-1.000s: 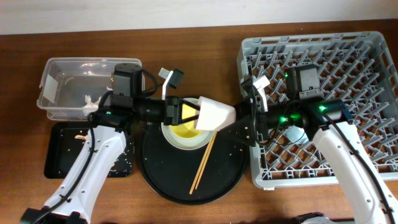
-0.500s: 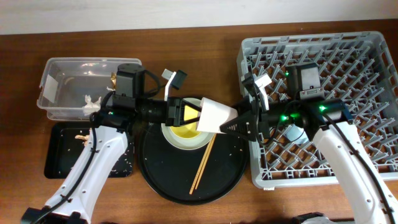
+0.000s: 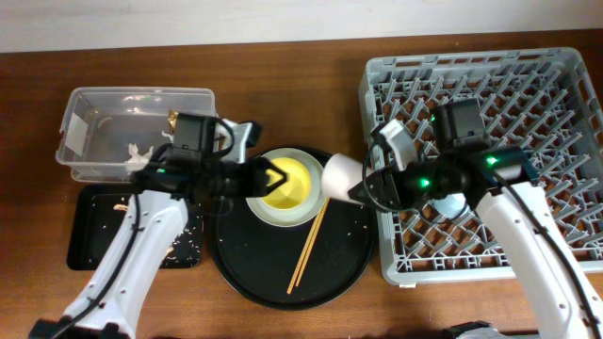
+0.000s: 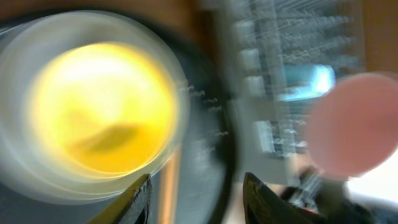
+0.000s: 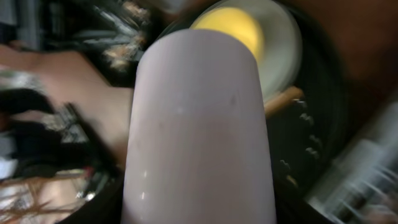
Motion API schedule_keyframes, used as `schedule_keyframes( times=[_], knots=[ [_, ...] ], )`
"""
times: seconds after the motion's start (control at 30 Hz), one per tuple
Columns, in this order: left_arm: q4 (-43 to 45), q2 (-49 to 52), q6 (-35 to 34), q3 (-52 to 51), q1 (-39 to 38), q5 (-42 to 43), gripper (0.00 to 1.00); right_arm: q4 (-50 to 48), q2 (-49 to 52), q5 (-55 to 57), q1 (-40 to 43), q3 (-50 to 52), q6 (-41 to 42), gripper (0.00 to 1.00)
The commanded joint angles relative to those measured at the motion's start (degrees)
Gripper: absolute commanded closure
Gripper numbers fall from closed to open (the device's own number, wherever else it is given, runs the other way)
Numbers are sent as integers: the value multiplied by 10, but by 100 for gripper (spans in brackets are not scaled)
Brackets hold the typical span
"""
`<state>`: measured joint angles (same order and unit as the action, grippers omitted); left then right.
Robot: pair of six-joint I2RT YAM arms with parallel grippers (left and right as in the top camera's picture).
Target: Sort waste into correct bins and load items into the dishwasher rack
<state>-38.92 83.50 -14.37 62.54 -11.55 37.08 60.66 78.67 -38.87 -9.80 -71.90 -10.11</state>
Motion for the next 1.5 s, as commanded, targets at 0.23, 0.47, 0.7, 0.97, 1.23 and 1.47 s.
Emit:
schedule_keyframes(
  times=[0.23, 0.47, 0.7, 0.97, 1.23, 1.47],
  knots=[
    [-75, -94, 53, 1, 76, -157, 53, 136, 76, 360, 104, -193, 153, 63],
    [-82, -94, 53, 1, 76, -157, 49, 152, 226, 360, 130, -207, 155, 64],
    [-83, -94, 53, 1, 76, -159, 49, 159, 238, 359, 129, -214, 155, 1],
    [-150, -94, 9, 1, 76, -350, 48, 139, 184, 211, -1, -298, 116, 1],
    [-189, -94, -47, 1, 76, -447, 33, 79, 339, 215, -172, -295, 202, 16],
    [-189, -94, -47, 1, 76, -446, 32, 35, 466, 220, -214, -295, 291, 60]
  ],
)
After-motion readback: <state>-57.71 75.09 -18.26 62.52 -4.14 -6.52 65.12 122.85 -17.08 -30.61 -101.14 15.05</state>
